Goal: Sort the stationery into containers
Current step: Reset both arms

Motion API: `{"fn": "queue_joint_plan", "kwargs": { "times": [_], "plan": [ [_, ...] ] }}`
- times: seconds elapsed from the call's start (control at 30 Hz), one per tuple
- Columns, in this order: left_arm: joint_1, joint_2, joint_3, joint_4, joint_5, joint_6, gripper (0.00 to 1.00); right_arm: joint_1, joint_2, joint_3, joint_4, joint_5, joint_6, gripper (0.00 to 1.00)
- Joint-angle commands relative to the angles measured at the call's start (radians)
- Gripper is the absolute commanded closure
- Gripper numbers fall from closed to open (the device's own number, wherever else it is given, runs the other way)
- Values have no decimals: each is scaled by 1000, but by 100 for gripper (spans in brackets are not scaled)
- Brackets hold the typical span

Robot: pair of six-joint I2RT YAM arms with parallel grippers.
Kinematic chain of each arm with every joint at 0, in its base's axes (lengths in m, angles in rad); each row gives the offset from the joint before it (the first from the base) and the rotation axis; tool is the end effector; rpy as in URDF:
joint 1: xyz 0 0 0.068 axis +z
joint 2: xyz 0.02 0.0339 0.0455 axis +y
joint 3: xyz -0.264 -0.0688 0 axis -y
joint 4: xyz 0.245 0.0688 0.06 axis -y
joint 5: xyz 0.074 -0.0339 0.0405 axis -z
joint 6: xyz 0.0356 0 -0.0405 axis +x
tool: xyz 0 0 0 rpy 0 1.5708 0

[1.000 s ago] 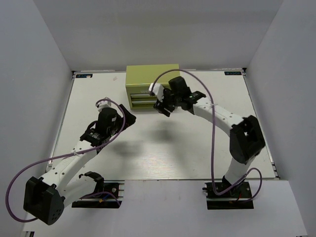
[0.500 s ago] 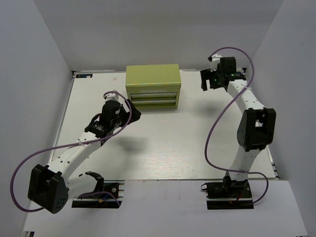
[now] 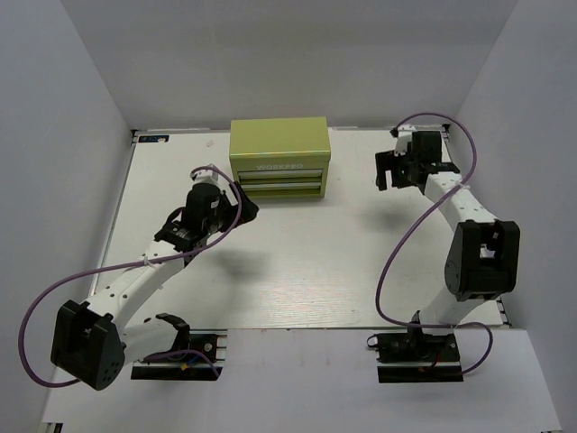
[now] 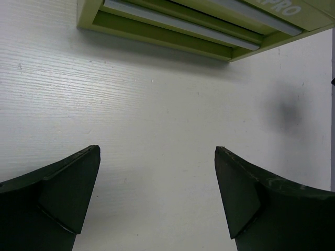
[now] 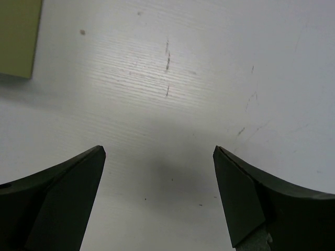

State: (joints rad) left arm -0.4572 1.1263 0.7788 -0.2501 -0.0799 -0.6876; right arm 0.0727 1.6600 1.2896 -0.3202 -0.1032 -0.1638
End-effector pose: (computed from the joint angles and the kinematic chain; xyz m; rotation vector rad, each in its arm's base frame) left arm 0.2236 -0.1068 0.2632 -0.3021 2.2019 -0.5621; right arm 0.3767 0.0311 0.2740 -0.3208 2.2350 0.0681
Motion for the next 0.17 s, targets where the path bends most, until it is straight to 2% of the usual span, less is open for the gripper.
{"fn": "queue_joint_plan", "kwargs": {
  "times": [0.0, 0.13],
  "plan": [
    [3, -26, 4, -1, -23, 20, 0, -39, -72, -88, 96, 4, 0, 10],
    [3, -26, -6, -12, -32, 30, 0, -60, -112, -182, 156, -44, -2, 10]
  ]
}}
